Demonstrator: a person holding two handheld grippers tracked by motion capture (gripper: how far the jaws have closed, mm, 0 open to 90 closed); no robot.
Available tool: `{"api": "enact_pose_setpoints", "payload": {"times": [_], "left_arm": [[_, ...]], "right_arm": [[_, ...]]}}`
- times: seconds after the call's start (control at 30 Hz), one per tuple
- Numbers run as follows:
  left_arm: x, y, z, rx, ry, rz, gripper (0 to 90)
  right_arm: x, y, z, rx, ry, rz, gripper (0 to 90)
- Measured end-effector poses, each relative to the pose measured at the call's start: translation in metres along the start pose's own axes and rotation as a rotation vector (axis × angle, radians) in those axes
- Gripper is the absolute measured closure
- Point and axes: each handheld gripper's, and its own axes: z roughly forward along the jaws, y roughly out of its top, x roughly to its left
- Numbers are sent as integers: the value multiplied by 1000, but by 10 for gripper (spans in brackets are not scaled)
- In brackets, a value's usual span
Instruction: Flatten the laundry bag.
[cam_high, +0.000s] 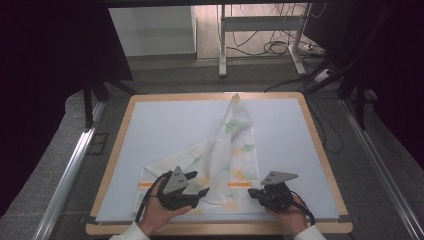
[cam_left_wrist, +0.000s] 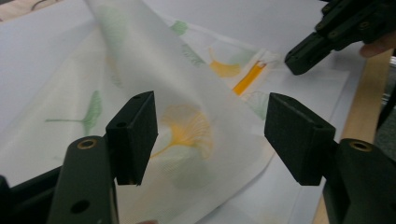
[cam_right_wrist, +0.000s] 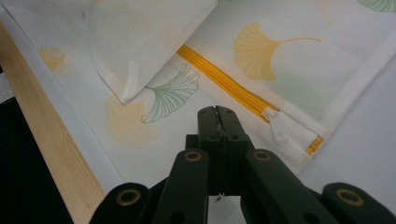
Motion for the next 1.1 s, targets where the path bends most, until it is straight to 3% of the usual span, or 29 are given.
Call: {"api": "enact_pose_setpoints", "payload": {"times": [0.47,0.63,1.1], "left_arm": [[-22,3,27,64,-52,39,327],[-26,2,40,111,-41,51,305],[-30,-7,72,233,-63,54,254]], "right_arm": [[1,0,1,8,9,-9,892],[1,-1,2,17,12,-9,892],[0,-2,4,30,13,-7,892]]}}
